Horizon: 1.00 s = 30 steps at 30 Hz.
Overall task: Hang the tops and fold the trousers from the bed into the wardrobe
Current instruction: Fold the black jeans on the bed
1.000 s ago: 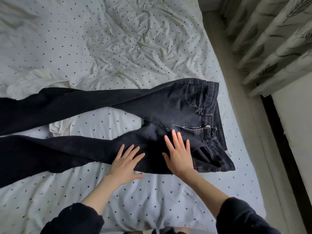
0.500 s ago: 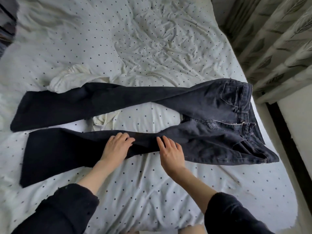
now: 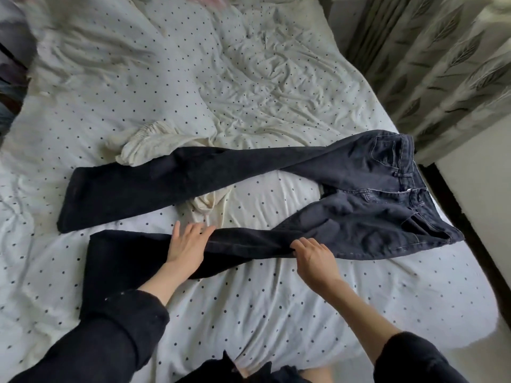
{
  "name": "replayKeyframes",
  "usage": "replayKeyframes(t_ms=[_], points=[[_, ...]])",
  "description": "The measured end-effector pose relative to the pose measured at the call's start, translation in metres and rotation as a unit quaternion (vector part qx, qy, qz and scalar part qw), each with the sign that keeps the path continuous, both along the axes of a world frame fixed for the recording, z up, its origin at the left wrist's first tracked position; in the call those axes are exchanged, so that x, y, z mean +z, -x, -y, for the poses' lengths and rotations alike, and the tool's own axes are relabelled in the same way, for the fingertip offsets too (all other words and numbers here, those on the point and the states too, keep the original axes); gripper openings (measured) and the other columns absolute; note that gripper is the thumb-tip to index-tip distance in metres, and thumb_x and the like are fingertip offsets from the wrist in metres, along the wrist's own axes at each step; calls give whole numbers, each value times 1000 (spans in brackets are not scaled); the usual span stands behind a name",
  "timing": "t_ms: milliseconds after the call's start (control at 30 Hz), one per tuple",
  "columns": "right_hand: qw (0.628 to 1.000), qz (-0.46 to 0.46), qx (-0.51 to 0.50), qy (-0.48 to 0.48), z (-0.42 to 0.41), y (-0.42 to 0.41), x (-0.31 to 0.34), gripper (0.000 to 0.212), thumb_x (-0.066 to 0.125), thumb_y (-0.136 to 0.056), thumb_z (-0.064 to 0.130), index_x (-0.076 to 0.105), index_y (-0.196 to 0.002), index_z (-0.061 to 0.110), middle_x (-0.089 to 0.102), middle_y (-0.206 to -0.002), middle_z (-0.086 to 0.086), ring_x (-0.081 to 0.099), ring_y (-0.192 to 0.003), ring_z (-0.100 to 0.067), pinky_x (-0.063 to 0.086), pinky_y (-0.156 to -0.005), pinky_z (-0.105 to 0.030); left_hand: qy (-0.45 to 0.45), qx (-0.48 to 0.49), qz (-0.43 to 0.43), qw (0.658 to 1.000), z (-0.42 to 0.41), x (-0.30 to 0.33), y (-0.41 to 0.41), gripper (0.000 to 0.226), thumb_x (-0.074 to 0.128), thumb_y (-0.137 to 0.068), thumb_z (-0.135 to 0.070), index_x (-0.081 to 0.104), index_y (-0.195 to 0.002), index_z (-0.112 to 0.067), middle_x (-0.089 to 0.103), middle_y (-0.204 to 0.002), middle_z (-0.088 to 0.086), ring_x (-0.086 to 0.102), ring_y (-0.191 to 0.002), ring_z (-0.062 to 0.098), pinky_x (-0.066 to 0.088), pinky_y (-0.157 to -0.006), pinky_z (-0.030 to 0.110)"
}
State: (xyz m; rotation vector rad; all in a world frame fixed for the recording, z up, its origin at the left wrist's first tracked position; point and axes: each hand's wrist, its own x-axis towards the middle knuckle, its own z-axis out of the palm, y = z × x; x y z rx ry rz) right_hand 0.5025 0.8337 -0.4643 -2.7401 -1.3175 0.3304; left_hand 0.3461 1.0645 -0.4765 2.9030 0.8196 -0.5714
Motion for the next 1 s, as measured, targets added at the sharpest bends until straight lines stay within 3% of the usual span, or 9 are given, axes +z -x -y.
replayKeyframes(t_ms=[100, 200, 367, 500, 600, 733, 833, 933, 1000], points=[[1000, -15, -8, 24, 12, 14, 1, 34, 72, -47, -10, 59, -69, 13, 53, -61, 3, 54, -54, -18, 30, -47, -23, 43, -3, 23, 999, 5, 5, 3, 52, 42, -89, -2, 41, -135, -26, 51, -125, -2, 49, -115, 18, 37, -93, 31], [993, -53, -3, 106, 5, 15, 2, 18, 50, -80, 0, 57, -95, 9, 55, -94, -3, 55, -91, -24, 33, -66, -28, 76, -17, 12, 997, 20, 11, 24, 44, 45, -90, -4, 46, -130, -23, 49, -119, -1, 53, -108, 19, 42, -80, 29], [941, -139, 40, 306, 0, 16, 9, 29, 44, -87, 6, 55, -113, 10, 50, -119, -4, 48, -113, -23, 40, -77, -30, 182, -75, -89, 976, 60, 14, 70, 40, 45, -91, -11, 47, -129, -24, 53, -115, 0, 57, -102, 22, 42, -79, 31], [909, -160, 58, 380, -4, 14, 16, 15, 42, -85, 7, 56, -90, 10, 57, -105, -8, 58, -100, -27, 42, -72, -30, 317, -56, -193, 927, 76, 9, 76, 45, 49, -93, -35, 43, -136, -26, 52, -127, 0, 51, -115, 23, 40, -95, 33], [936, -164, 35, 311, -29, 10, 20, 21, 38, -92, 18, 57, -95, 9, 59, -102, -9, 55, -86, -28, 39, -69, -29, 385, 38, -140, 912, 66, 10, 66, 41, 46, -93, -44, 50, -130, -29, 58, -122, -5, 53, -114, 16, 43, -96, 32], [987, -62, 79, 124, -68, 13, 11, 31, 37, -99, 28, 57, -117, 12, 58, -117, -6, 51, -111, -27, 38, -85, -35, 245, 77, 52, 965, 27, -6, 59, 32, 36, -100, -26, 52, -127, -18, 51, -127, -2, 50, -115, 18, 41, -93, 28], [971, -72, 153, 171, -101, 22, -3, 35, 38, -99, 32, 52, -127, 16, 54, -126, -5, 47, -118, -25, 32, -96, -38, 197, 54, -98, 974, 1, -24, 73, 43, 29, -101, -33, 33, -142, -20, 38, -143, 4, 35, -131, 23, 32, -105, 40], [942, -98, 192, 258, -120, 40, -9, 42, 41, -98, 38, 43, -137, 22, 49, -132, -5, 45, -122, -26, 29, -102, -43, 144, 95, -291, 941, 0, -24, 107, 57, 28, -100, -40, 7, -150, -20, 21, -152, 11, 20, -138, 33, 25, -108, 48], [936, -101, 205, 269, -126, 54, -16, 43, 41, -97, 39, 41, -137, 22, 48, -133, -6, 46, -122, -26, 30, -101, -43, 134, 137, -331, 924, 5, -21, 140, 61, 27, -101, -41, 1, -150, -18, 7, -156, 12, 11, -141, 36, 23, -109, 51]])
